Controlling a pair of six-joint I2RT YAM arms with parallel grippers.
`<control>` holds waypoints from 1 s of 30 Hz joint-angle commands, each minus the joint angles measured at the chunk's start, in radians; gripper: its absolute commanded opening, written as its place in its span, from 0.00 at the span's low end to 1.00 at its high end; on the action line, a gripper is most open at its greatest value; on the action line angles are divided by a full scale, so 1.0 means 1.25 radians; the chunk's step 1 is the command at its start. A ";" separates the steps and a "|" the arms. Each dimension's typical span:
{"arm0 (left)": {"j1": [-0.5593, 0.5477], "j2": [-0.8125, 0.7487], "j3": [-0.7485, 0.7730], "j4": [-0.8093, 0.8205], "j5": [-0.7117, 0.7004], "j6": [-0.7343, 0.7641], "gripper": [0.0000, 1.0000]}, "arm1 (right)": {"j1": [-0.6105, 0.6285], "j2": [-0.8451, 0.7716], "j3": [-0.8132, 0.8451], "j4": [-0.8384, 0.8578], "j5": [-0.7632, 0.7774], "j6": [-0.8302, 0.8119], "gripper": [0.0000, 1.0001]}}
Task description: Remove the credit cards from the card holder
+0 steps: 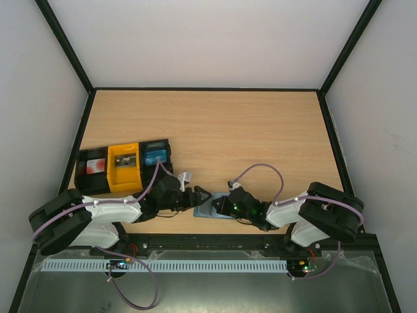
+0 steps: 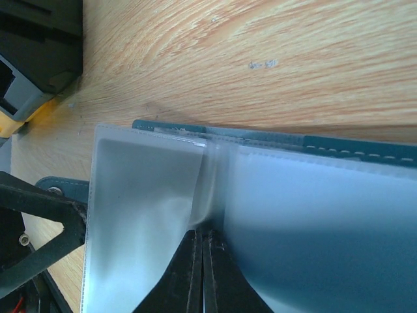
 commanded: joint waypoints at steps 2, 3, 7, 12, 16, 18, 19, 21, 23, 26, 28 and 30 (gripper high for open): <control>-0.014 0.018 0.013 0.056 0.027 -0.002 0.78 | 0.003 0.005 -0.043 -0.048 0.018 0.002 0.02; -0.016 0.021 0.014 0.060 0.029 -0.004 0.78 | 0.003 -0.001 -0.046 -0.041 0.016 0.002 0.02; -0.020 0.026 0.017 0.081 0.037 -0.010 0.78 | 0.003 -0.029 -0.051 -0.024 0.018 -0.001 0.04; -0.029 0.033 0.023 0.113 0.043 -0.021 0.78 | 0.003 -0.052 -0.058 -0.014 0.022 -0.001 0.06; -0.036 0.046 0.032 0.133 0.046 -0.027 0.78 | 0.003 -0.055 -0.064 -0.004 0.018 0.000 0.06; -0.038 0.058 0.031 0.161 0.053 -0.034 0.78 | 0.003 -0.057 -0.068 0.005 0.016 0.002 0.06; -0.039 0.067 0.030 0.177 0.058 -0.038 0.78 | 0.002 -0.060 -0.071 0.010 0.014 0.004 0.06; -0.042 0.081 0.033 0.204 0.067 -0.047 0.78 | 0.003 -0.074 -0.076 0.017 0.017 0.006 0.06; -0.045 0.094 0.037 0.219 0.072 -0.051 0.78 | 0.003 -0.091 -0.080 0.015 0.024 0.006 0.07; -0.052 0.108 0.050 0.228 0.075 -0.052 0.78 | 0.003 -0.118 -0.081 -0.002 0.038 0.001 0.09; -0.053 0.115 0.058 0.228 0.075 -0.051 0.78 | 0.003 -0.138 -0.084 -0.015 0.048 0.003 0.11; -0.054 0.121 0.061 0.229 0.072 -0.051 0.78 | 0.003 -0.160 -0.093 -0.019 0.057 0.008 0.12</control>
